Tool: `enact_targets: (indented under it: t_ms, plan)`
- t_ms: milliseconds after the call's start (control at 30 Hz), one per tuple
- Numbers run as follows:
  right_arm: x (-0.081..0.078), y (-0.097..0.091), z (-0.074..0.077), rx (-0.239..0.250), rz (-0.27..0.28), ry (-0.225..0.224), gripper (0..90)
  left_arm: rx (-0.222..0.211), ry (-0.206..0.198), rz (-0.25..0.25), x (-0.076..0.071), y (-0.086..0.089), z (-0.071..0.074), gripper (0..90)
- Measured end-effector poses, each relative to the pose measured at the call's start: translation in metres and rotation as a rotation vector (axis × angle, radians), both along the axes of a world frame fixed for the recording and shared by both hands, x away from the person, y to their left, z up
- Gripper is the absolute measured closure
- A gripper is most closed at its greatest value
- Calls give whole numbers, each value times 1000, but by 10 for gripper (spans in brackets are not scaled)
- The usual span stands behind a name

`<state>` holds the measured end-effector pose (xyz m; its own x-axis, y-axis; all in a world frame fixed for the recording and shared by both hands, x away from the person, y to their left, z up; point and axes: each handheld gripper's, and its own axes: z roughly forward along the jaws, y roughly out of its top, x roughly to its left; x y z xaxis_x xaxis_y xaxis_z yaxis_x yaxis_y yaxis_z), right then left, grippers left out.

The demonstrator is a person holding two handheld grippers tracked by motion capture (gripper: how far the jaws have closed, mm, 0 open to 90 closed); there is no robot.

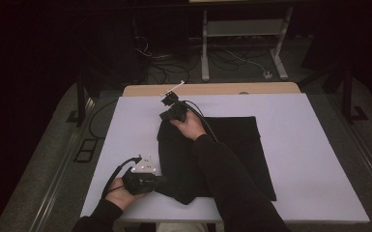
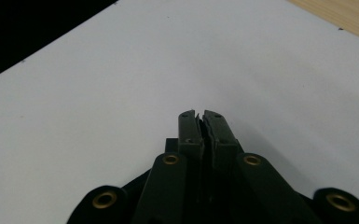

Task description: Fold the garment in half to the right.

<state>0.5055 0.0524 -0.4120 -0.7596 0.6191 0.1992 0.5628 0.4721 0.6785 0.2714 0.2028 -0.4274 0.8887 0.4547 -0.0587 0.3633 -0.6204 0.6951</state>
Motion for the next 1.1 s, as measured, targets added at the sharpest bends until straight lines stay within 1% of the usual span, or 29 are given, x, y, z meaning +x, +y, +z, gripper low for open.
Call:
enact_targets:
  t_ms: [133,200,233,267,433,600,700,733,800,900,1033,1100]
  plan:
    - [-6,-4,7,23,12,-7,849,-20,-8,6,0,-2,4,848]
    - [-9,-6,10,38,16,-9,849,-11,-17,-10,1,-3,7,848]
    - [-11,-8,12,46,17,-11,849,-14,-21,-11,1,-3,7,848]
    - [-12,-9,13,53,19,-12,849,-22,-20,-8,1,-4,8,848]
    - [-14,-18,16,98,15,-3,849,-32,-20,-12,2,-5,10,849]
    - [-15,-26,19,104,9,3,849,-43,-23,-13,2,-7,12,849]
    - [-15,-32,22,102,8,-1,849,-52,-27,-14,2,-8,13,849]
    - [-16,-34,23,105,1,3,849,-53,-28,-15,2,-8,14,849]
    - [-15,-39,24,111,4,-2,849,-60,-30,-17,2,-9,15,849]
    - [-16,-46,26,117,-5,1,849,-56,-34,-25,1,-11,17,849]
    - [-15,-57,27,128,-23,12,849,-80,-43,-29,1,-14,20,849]
    - [-15,-61,27,133,-28,10,849,-91,-45,-30,1,-16,22,849]
